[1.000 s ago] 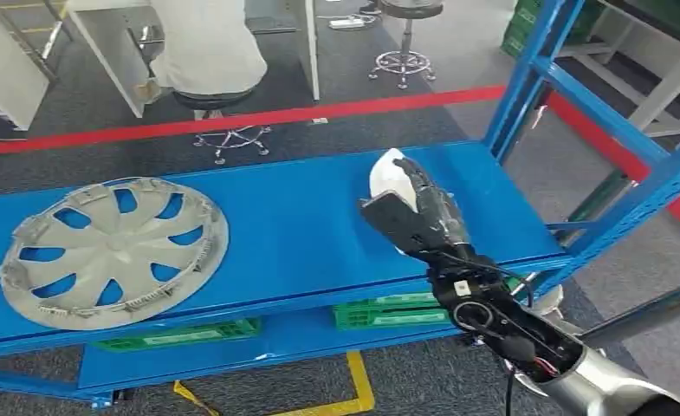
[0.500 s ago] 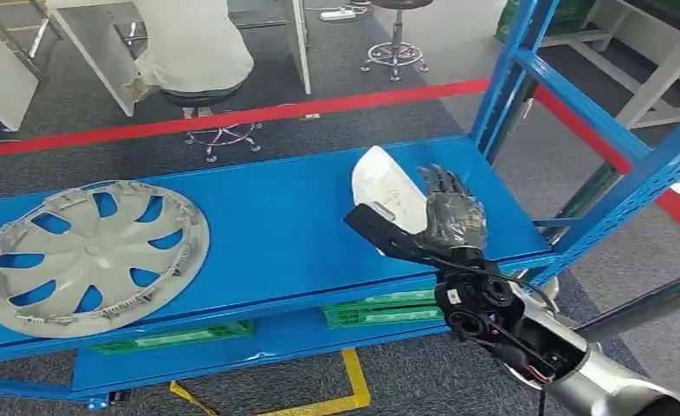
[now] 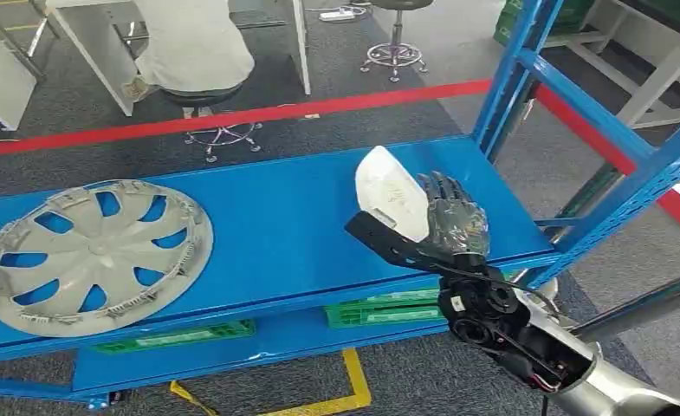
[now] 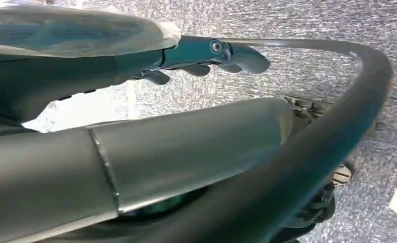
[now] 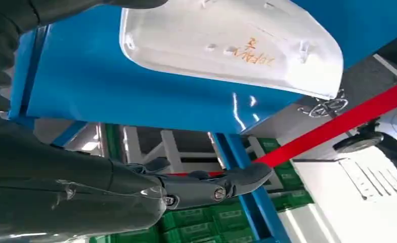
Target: Take the parts from the cabinet and place them on the table.
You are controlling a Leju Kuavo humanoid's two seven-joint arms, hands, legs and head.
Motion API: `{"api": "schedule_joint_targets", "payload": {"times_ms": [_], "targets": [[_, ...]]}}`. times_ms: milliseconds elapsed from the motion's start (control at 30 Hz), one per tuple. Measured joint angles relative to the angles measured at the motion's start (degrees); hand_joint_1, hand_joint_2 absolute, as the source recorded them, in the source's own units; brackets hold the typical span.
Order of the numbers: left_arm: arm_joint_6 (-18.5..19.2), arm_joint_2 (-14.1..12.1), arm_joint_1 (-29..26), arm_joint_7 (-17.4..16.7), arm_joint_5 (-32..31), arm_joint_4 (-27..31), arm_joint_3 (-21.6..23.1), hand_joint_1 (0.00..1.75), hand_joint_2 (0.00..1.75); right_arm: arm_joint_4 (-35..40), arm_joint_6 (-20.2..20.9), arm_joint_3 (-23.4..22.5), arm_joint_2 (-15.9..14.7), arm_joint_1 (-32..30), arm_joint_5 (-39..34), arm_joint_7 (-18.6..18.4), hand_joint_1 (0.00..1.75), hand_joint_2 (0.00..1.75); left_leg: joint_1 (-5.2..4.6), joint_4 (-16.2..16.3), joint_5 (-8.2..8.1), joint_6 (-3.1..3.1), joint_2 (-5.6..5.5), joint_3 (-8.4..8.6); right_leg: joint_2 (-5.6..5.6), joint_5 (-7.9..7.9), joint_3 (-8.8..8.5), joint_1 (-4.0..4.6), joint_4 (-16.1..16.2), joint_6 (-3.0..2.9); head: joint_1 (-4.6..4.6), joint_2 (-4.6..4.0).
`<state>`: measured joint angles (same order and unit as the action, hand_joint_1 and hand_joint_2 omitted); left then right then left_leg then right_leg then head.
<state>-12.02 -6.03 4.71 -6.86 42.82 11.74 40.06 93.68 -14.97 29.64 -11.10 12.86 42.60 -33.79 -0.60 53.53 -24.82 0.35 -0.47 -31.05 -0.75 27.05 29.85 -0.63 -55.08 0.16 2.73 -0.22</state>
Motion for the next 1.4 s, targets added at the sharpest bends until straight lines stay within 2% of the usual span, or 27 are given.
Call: {"api": "schedule_joint_targets", "payload": {"times_ms": [133,333,400,633,867,1167,1400], "targets": [[0.0,0.0,0.0,0.0,0.0,0.0,0.0,0.0,0.0,0.2,0.2,0.0,0.0,-0.1,0.0,0.0,0.0,1.75,0.0,0.0,0.0,0.0,0.0,0.0,0.0,0.0,0.0,0.0,0.0,0.0,0.0,0.0],[0.0,0.0,0.1,-0.5,0.2,0.0,0.1,0.0,0.0,0.2,6.4,0.2,0.0,-0.1,-6.9,-0.3,0.0,1.75,0.0,0.0,-0.01,0.0,0.0,0.0,0.0,0.0,-0.01,0.02,0.0,0.0,0.0,0.0],[0.0,0.0,0.3,-0.8,0.2,0.0,0.2,0.0,0.0,-0.3,7.1,0.4,0.0,-0.1,-9.7,0.3,0.0,1.75,0.0,0.0,-0.01,0.0,-0.01,-0.01,0.01,0.0,-0.01,0.02,0.0,0.0,0.0,0.0],[0.4,-0.1,1.0,-1.3,-0.2,0.0,1.5,0.0,0.0,-4.9,6.9,0.4,0.0,1.1,-16.3,4.7,0.0,1.75,0.0,0.0,0.0,0.0,-0.01,-0.01,0.03,0.0,-0.03,0.03,0.0,0.0,0.0,0.0],[0.4,-0.1,1.1,-1.3,-0.2,0.0,1.5,0.0,0.0,-7.5,6.8,0.1,0.0,1.7,-17.1,5.1,0.0,1.75,0.0,0.0,-0.01,-0.01,-0.02,-0.01,0.04,0.0,-0.02,0.02,0.0,0.0,0.0,0.0],[0.7,-0.2,1.3,-1.6,0.1,0.0,2.4,0.0,0.0,-11.6,5.4,-0.4,-0.3,3.0,-23.7,8.0,0.0,1.75,0.0,0.0,-0.01,-0.01,-0.01,-0.01,0.05,0.0,-0.02,0.02,0.0,0.0,0.0,0.0],[0.7,-0.3,1.3,-1.6,0.2,0.0,3.0,0.0,0.0,-13.5,3.6,-0.4,-0.5,3.2,-23.3,7.3,0.0,1.75,0.0,0.0,-0.01,-0.01,-0.01,-0.01,0.04,0.0,-0.02,0.02,0.0,0.0,0.0,0.0]]}}
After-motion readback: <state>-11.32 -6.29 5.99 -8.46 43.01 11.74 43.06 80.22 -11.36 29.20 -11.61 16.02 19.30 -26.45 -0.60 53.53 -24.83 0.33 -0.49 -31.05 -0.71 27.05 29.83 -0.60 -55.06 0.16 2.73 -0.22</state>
